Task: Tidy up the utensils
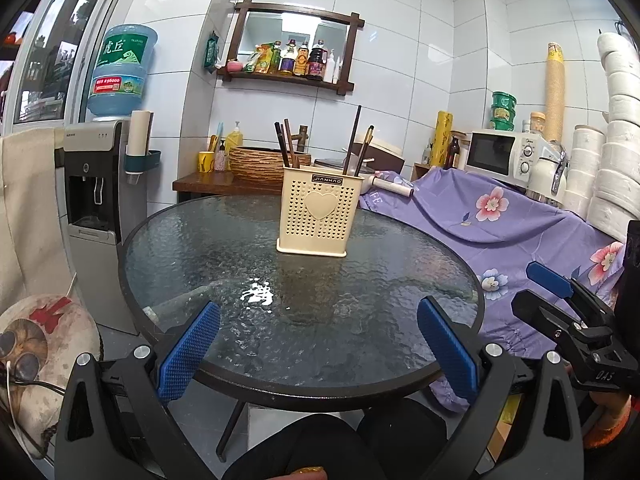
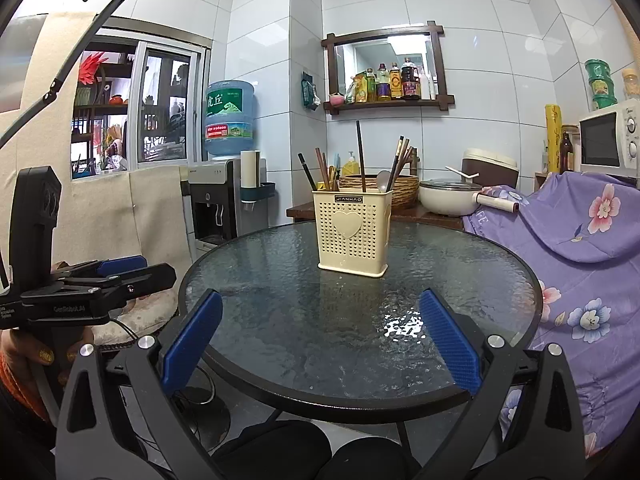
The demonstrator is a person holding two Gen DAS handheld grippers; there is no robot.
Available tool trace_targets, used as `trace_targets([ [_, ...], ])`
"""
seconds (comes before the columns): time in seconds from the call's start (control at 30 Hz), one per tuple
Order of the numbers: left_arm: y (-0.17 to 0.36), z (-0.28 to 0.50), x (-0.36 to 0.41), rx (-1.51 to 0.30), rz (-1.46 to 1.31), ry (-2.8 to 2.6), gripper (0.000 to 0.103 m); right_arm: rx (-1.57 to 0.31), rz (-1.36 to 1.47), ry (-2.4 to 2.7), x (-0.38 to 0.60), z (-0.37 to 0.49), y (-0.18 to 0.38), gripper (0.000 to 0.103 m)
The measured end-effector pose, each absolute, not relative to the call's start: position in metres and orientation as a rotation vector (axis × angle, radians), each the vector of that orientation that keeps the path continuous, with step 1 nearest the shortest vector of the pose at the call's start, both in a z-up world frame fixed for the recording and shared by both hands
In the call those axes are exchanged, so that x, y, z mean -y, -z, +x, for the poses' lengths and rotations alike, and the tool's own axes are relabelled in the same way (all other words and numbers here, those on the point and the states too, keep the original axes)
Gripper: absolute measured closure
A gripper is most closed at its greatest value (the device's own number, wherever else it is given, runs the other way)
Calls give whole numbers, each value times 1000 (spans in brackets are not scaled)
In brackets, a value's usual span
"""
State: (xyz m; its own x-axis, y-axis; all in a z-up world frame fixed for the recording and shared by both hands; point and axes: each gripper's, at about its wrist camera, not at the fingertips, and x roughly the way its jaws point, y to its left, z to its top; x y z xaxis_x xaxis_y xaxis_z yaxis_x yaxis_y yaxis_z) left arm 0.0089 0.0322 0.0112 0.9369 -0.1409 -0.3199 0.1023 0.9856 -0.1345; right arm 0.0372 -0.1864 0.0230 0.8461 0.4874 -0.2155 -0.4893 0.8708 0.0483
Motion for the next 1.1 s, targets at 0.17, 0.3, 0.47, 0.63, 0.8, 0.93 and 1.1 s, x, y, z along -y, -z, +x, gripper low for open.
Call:
trace_targets([
  [0.17, -11, 10, -30, -341, -110, 126, 6, -227, -10, -515, 186, 38, -22, 6],
  [0.3, -10, 11, -29, -347, -106, 124, 6, -230, -10, -515, 186, 38, -21, 6],
  [0.47, -10, 11, -29, -346, -106, 122, 6, -230, -10, -513, 186, 38, -21, 6],
  [0.63, -10, 12, -28, -346, -105, 115, 6, -236, -9, -513, 186, 40, -17, 6],
  [0.8, -10, 12, -28, -348, -97, 107, 6, -234, -14, -506, 186, 42, -18, 6],
  [0.93, -9, 11, -25, -350, -72, 91, 6, -237, -9, -498, 189, 42, -18, 6],
  [1.1, -9, 11, -25, -353, -70, 92, 6, -243, -8, -495, 190, 42, -18, 6],
])
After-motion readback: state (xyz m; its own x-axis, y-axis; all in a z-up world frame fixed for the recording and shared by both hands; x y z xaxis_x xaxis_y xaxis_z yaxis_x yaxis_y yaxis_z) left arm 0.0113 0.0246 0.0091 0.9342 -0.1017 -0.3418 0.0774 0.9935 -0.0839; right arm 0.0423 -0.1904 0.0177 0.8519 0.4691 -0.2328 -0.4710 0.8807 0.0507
